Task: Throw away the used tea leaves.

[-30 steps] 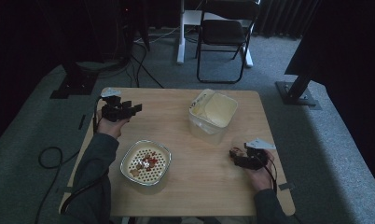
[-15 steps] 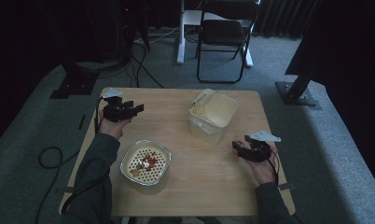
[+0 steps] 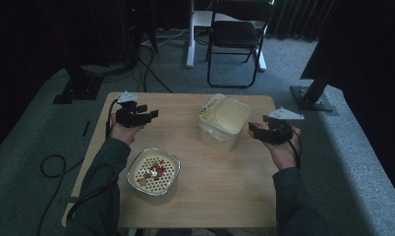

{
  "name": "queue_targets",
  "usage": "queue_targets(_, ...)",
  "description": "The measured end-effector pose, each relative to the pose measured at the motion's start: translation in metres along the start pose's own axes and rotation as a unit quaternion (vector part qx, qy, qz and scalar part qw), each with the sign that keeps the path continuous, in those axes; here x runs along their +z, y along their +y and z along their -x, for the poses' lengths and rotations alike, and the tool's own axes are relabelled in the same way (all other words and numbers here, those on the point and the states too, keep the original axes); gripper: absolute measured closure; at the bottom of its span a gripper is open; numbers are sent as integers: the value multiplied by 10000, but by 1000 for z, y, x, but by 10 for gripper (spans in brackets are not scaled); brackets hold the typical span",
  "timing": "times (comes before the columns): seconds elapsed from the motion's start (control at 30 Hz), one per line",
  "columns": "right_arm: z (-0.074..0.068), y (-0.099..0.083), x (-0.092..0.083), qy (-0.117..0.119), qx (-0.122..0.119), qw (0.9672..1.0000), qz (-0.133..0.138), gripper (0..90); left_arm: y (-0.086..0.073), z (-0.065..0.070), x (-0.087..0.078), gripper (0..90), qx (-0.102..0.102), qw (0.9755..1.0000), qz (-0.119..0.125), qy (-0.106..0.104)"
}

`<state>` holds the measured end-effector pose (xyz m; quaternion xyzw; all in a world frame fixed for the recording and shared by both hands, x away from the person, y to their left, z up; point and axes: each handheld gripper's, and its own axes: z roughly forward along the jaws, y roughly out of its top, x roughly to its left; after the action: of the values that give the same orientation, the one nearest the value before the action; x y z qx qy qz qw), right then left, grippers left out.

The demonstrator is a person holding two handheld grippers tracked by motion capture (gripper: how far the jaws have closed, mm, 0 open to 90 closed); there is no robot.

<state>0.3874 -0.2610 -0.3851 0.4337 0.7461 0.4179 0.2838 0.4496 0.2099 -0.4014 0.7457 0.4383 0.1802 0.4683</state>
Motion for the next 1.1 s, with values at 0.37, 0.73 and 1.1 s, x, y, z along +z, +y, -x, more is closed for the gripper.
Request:
queue_targets(0.37, -31, 73, 22, 439, -273, 9985, 192, 351, 9, 23, 4, 380, 525, 9983, 249, -36)
queue_targets(0.73, -84, 117, 79, 1118, -259, 9934, 29, 354, 15, 45, 9, 369, 1044, 9936, 367, -249)
queue_targets(1.1, -138, 147, 104, 1632, -400, 9858, 60, 355, 17, 66, 13, 281, 1445, 9857, 787, -362)
